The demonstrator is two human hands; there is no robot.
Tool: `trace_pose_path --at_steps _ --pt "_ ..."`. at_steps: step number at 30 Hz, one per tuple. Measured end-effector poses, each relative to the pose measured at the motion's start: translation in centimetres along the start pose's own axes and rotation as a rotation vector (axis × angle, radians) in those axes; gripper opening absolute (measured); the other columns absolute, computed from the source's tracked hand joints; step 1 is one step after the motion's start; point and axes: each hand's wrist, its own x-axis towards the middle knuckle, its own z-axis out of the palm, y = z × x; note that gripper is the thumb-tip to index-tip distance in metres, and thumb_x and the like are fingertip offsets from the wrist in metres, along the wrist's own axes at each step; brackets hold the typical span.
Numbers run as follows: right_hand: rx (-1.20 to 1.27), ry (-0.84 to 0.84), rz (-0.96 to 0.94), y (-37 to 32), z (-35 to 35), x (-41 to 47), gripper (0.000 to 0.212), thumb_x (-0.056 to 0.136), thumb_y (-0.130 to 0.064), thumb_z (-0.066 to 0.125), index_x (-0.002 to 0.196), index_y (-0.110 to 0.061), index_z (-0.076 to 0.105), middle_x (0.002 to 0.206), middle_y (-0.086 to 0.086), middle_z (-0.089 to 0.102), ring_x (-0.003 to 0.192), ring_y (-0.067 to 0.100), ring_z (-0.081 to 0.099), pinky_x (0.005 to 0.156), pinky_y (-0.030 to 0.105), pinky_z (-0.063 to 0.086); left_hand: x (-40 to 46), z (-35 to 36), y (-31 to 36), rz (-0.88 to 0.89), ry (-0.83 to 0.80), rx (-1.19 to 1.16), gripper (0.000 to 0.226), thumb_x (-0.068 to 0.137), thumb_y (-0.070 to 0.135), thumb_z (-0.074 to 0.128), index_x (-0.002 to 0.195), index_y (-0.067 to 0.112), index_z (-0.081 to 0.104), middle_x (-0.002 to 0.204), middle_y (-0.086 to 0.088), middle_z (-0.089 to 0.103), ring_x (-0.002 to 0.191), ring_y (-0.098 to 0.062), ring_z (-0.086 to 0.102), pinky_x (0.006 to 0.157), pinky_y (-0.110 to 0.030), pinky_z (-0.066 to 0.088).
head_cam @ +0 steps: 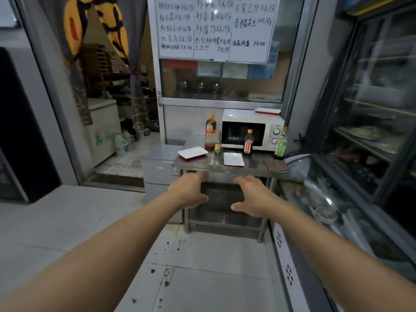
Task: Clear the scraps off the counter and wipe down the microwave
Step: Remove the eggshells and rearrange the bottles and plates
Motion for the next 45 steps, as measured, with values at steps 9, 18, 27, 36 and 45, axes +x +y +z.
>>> trace_pose_path --at_steps 9,18,27,36,45 --pt "0.041 0.031 0.156 0.3 0.2 12.8 0.072 0.081 -0.037 0.068 0.141 -0.021 0.032 0.144 0.005 0.034 0.134 0.025 0.031 0.106 0.043 0.037 14.6 -1.6 -5.6 0.123 -0.054 -0.006 0.046 0.081 0.028 0.07 0.121 0.021 0.048 0.115 -0.003 0.059 0.101 -0.018 0.057 0.088 -0.036 0.052" --pt "0.05 0.047 0.199 5.1 -0.3 24.3 0.07 0.082 -0.036 0.067 0.139 -0.018 0.032 0.141 0.007 0.036 0.129 0.026 0.037 0.1 0.038 0.04 27.2 0.6 -7.1 0.15 -0.092 -0.008 0.049 0.079 0.034 0.071 0.122 0.024 0.048 0.121 -0.002 0.057 0.106 -0.018 0.056 0.092 -0.039 0.051" --pt "0.075 0.033 0.163 13.9 -2.1 37.1 0.073 0.081 -0.037 0.068 0.14 -0.017 0.032 0.134 0.008 0.039 0.126 0.027 0.039 0.101 0.038 0.039 41.6 2.9 -4.9 0.111 -0.033 0.039 0.047 0.081 0.035 0.068 0.12 0.021 0.048 0.117 -0.003 0.06 0.101 -0.021 0.057 0.084 -0.032 0.049" --pt "0.131 0.062 0.224 22.1 -2.7 45.9 0.074 0.08 -0.035 0.07 0.14 -0.018 0.031 0.137 0.009 0.039 0.124 0.026 0.043 0.091 0.03 0.038 52.7 6.9 -2.4 0.125 -0.117 0.013 0.051 0.081 0.032 0.071 0.125 0.02 0.047 0.124 -0.005 0.059 0.108 -0.023 0.058 0.09 -0.034 0.049" --pt "0.191 0.134 0.35 28.1 -3.0 53.6 0.077 0.081 -0.034 0.069 0.144 -0.017 0.026 0.145 0.009 0.033 0.132 0.026 0.036 0.103 0.033 0.034 65.7 10.0 -1.3 0.275 -0.172 0.024 0.052 0.082 0.036 0.067 0.124 0.018 0.044 0.121 -0.007 0.059 0.106 -0.023 0.057 0.088 -0.036 0.049"
